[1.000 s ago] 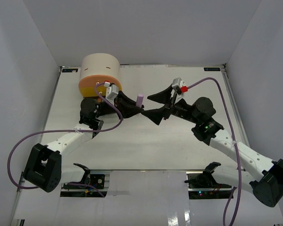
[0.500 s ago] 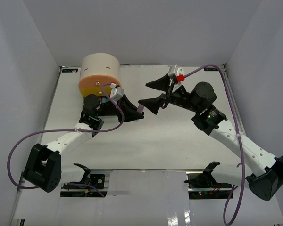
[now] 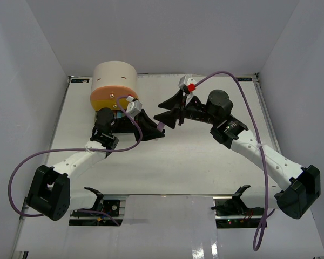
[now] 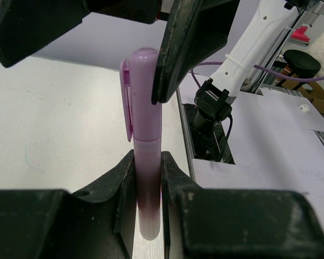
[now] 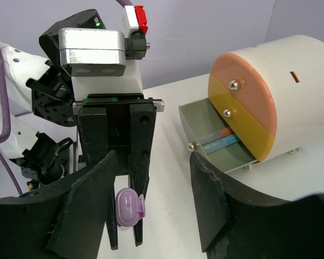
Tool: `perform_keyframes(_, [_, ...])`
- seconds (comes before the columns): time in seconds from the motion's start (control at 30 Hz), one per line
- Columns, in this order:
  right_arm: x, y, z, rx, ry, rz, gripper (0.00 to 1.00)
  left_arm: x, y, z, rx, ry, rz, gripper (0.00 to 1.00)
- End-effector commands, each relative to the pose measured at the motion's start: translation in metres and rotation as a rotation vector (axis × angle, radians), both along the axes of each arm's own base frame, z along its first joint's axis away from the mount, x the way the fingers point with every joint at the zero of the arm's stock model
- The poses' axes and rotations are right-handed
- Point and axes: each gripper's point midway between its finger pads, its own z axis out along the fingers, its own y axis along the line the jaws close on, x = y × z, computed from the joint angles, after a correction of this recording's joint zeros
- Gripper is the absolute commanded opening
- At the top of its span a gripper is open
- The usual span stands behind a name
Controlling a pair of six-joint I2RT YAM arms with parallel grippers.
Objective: Sort the stationery into containers
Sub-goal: Close the pen cap on the pen.
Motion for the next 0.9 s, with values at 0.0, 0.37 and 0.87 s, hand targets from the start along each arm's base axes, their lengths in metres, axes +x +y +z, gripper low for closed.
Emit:
perform_keyframes(0.0, [-0.01,0.001,0.027,0.062,-0.055,0.047,0.61,-0.006,0.003,0.018,-0.021,-0.069,-0.014,0.0])
perform_keyframes(0.37, [-0.011,0.005,0.015,0.056,-0.031,0.079,0.48,-0.009,0.003,0.02,-0.03,-0.066,-0.028,0.0])
perform_keyframes(0.87, [-0.02,0.01,0.001,0.043,0.002,0.148,0.36,-0.011,0.002,0.022,-0.044,-0.063,-0.044,0.0])
